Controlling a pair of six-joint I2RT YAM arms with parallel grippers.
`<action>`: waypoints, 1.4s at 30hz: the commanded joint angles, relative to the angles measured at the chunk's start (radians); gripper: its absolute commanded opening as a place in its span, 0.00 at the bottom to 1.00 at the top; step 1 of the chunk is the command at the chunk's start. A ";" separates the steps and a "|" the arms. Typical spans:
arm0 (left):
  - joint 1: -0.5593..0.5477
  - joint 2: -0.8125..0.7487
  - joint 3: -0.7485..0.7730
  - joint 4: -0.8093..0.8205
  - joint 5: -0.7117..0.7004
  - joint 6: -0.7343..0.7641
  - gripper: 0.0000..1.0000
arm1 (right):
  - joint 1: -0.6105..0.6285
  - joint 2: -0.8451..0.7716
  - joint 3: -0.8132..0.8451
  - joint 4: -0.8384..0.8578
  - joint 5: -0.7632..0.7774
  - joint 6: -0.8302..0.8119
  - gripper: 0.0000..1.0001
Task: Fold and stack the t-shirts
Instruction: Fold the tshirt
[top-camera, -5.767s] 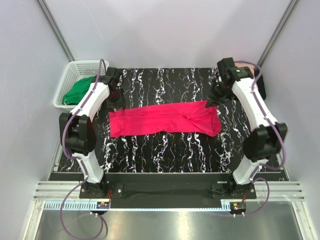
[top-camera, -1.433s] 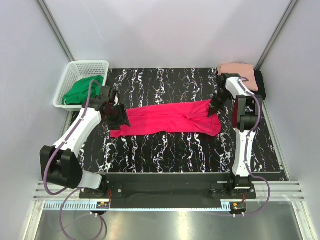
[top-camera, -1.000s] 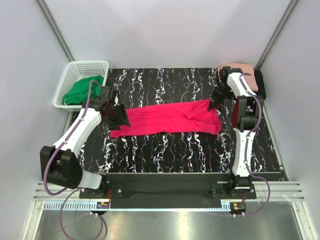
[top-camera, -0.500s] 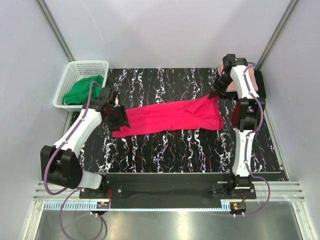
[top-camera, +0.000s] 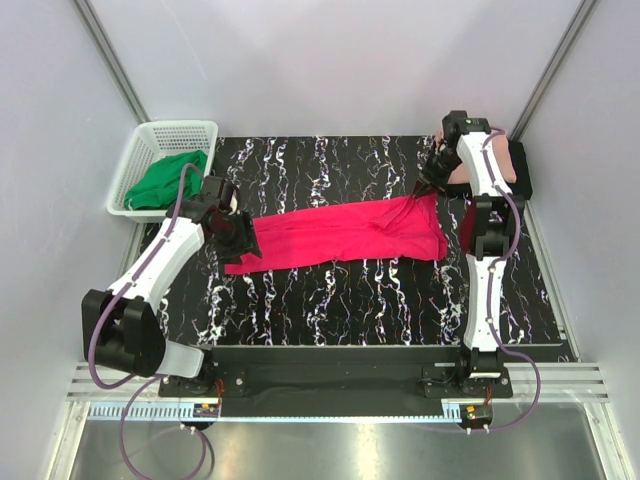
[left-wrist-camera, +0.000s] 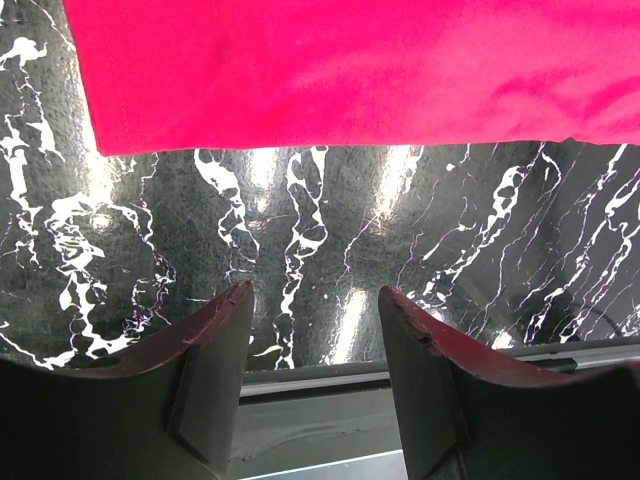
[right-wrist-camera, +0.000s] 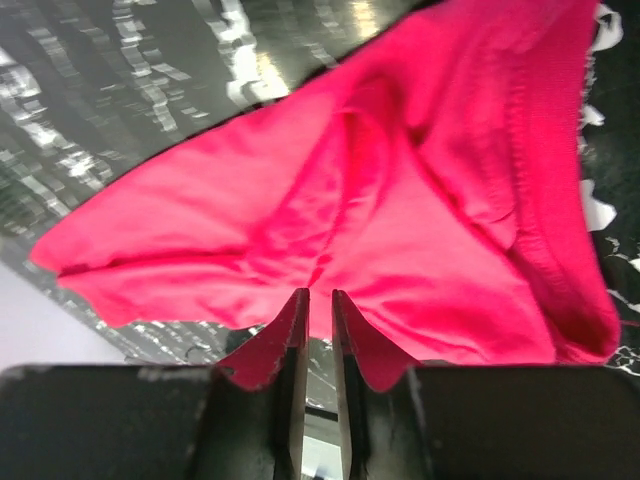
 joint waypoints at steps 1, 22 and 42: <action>0.000 0.004 -0.001 0.041 0.025 0.022 0.58 | -0.001 -0.116 0.051 -0.028 -0.055 -0.022 0.22; 0.003 0.258 0.167 0.021 -0.016 0.148 0.60 | 0.233 -0.578 -0.810 0.242 -0.089 0.135 0.22; 0.021 0.465 0.261 -0.048 -0.190 0.149 0.59 | 0.240 -0.483 -0.761 0.168 0.317 0.123 0.09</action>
